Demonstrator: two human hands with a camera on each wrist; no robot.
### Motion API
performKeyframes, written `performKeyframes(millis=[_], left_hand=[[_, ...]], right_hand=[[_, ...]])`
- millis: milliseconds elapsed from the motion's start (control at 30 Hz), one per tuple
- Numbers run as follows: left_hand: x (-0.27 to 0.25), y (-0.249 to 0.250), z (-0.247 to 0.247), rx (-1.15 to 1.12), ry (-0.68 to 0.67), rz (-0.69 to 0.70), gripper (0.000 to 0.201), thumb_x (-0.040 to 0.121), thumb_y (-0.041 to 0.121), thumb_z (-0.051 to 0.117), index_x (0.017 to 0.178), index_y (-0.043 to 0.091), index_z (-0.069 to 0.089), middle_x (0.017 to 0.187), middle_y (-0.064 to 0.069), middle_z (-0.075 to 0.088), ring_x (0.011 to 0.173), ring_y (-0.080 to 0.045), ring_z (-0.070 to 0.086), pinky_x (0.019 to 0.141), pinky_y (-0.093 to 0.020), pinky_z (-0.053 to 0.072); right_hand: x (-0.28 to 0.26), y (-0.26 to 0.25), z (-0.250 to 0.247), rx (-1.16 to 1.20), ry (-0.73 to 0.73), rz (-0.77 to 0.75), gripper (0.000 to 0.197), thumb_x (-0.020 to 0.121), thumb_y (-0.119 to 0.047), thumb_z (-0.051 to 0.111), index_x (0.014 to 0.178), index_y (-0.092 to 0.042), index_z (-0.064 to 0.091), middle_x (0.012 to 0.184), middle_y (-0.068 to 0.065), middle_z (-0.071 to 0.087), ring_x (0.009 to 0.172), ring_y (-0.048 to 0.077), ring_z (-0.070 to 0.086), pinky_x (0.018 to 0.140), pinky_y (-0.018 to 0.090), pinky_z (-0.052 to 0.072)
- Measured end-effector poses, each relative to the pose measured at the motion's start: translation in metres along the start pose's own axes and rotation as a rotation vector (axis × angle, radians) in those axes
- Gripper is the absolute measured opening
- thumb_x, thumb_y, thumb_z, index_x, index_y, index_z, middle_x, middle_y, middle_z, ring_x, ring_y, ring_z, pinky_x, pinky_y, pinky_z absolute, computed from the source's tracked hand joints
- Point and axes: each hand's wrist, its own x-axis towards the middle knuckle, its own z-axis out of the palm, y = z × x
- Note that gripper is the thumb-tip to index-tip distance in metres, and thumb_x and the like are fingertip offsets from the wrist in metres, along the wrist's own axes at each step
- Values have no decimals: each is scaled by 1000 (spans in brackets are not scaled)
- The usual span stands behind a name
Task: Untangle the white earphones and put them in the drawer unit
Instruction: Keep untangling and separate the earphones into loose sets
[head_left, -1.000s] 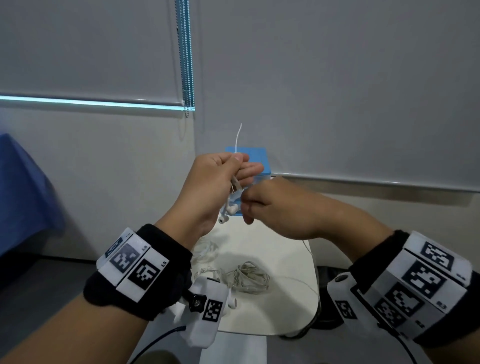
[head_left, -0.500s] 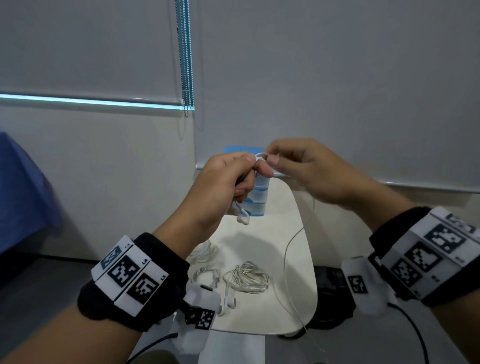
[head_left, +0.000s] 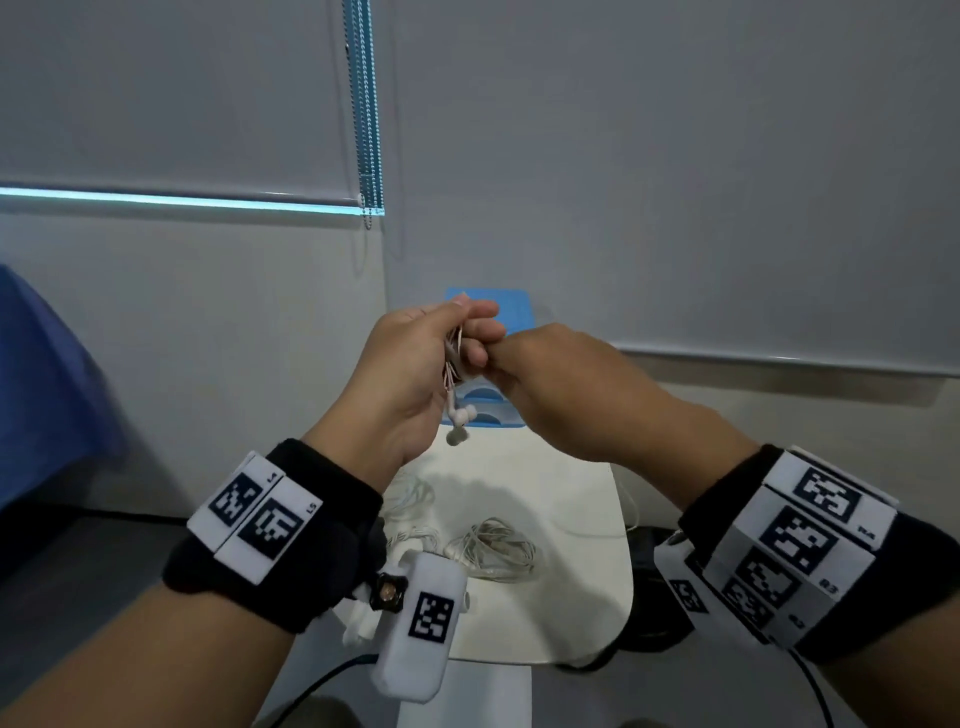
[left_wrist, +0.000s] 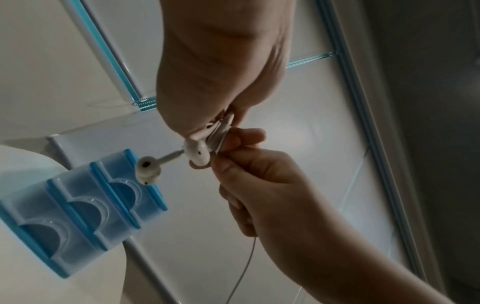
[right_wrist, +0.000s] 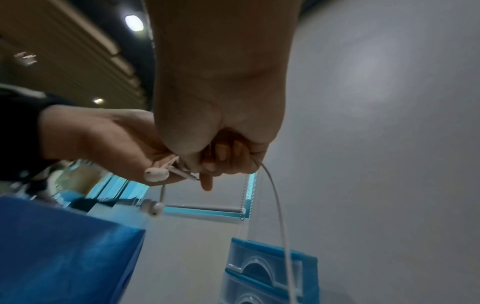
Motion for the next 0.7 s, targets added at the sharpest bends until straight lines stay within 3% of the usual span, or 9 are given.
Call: performKeyframes(millis=[133,167,233,300,367,400,533,633,700], left_hand=[[6,0,-4,-33,58,-16,24,108,8,48,113,-10,64,87,-15,79,69,-13,76,59,-21,59],[7,-1,-5,-11,72,-24,24,108,8,48,114,-9,63,90,-16,79,73,-15,77,58,-23,60],[6,-5,-6,118,75,-38,24,107,11,50,113,-5,66,86,-13,79,64,-19,74,44,-24,52],[4,-8,-9,333,11,-4,25,103,8,51,97,1,73,67,-10,71,47,-27,58,44,-27,41],[-2,-9,-10,495,-100,37,41,94,3,47,65,15,72,54,-8,58,48,-23,43,51,-33,33],[-5,-8,-9,525,-149,49,43,93,6,47,60,19,70,53,-8,55,49,-22,39,53,-33,31],[-14,1,-8,393,-318,110,44,107,15,35,91,-3,73,50,-3,38,46,-13,28,54,-27,27],[-16,7,-9,315,-389,145,43,109,15,34,94,-2,70,50,0,34,45,-9,27,51,-20,31],[-15,9,-7,230,-356,181,40,110,15,36,100,0,71,53,-1,43,45,-10,30,53,-20,34]], right_hand=[[-3,-19,-5,-187,-65,-28,7,104,-21,46,97,-23,44,82,-4,43,64,19,40,56,33,29],[-3,-23,-7,-157,-92,-81,7,104,-22,48,98,-21,48,84,-5,46,66,16,40,57,31,29],[-3,-30,-17,-22,-179,-178,15,105,-25,50,95,-19,60,92,-8,56,76,10,46,64,25,34],[0,-30,-32,130,-230,-193,23,103,-22,53,80,-22,59,75,-18,56,72,-1,51,63,15,34],[4,-18,-48,163,-149,-182,28,100,-20,57,72,-16,58,59,-13,54,60,2,49,57,20,32],[7,-8,-54,179,-80,-157,29,99,-22,60,72,-15,59,57,-11,54,57,6,46,56,22,33],[12,30,-59,407,122,-7,28,101,-29,64,79,-13,61,54,-15,44,54,6,36,52,19,29],[11,43,-37,624,178,80,32,105,-28,58,86,-3,58,64,-8,41,57,5,32,53,20,29],[7,40,-16,750,161,118,31,108,-25,52,93,1,58,63,-16,43,54,1,35,53,15,30]])
